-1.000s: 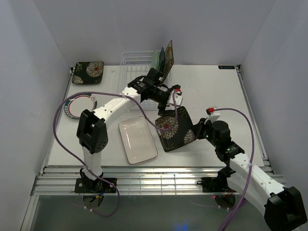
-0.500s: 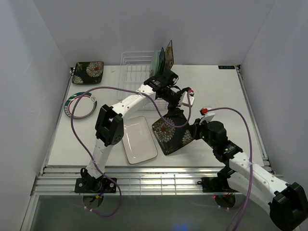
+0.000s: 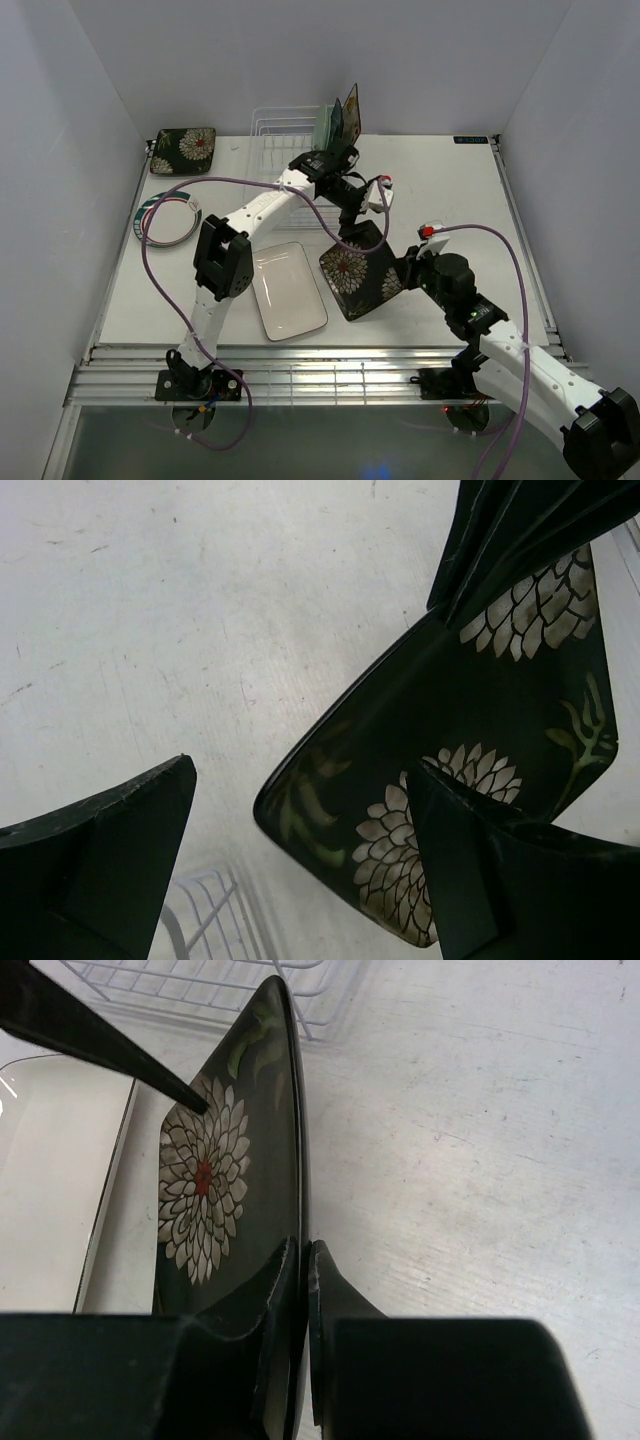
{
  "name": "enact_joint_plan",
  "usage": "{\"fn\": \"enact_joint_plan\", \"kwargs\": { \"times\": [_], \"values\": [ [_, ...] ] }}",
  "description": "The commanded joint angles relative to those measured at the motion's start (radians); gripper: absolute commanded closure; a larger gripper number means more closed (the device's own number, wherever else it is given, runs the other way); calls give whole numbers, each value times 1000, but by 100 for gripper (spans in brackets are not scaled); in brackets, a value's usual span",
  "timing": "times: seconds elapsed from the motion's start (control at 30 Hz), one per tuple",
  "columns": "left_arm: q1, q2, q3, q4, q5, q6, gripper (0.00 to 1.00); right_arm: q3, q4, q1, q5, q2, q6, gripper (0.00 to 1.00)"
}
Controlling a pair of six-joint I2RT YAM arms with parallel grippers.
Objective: Load the plates into the dish rack
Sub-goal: Pick up the plate at the center of the board.
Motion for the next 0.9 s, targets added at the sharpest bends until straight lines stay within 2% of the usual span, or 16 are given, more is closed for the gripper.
{"fn": "enact_joint_plan", "kwargs": {
  "times": [0.0,0.2,0.4,0.6,0.67,0.7,0.73,0.77,0.8,0.83,0.87],
  "values": [
    [103,-53,38,-30,165,-33,3,28,174,5,9,-47,4,92],
    [156,-53,-33,-47,252,-35,4,10,203,10,3,-78,-5,92],
    [163,-51,-30,-69,282,-35,5,19,199,11,6,-77,-8,92],
    [177,-128,-25,-54,283,-81,8,117,114,13,69,-17,18,92],
    [165,-220,-106,6,233,-129,9,146,70,13,95,5,38,92],
    [157,-263,-248,123,216,-150,8,183,47,13,109,31,46,92],
    [150,-369,-342,210,192,-186,8,199,27,13,139,43,65,92],
    [125,-427,-437,315,100,-287,8,214,-8,13,153,55,73,92],
    [110,-482,-532,508,40,-330,7,240,-20,14,164,74,82,92],
    [90,-536,-694,579,-20,-357,7,251,-31,14,178,81,92,92],
    [70,-629,-759,648,-74,-386,5,258,-39,14,187,88,110,92]
  ]
}}
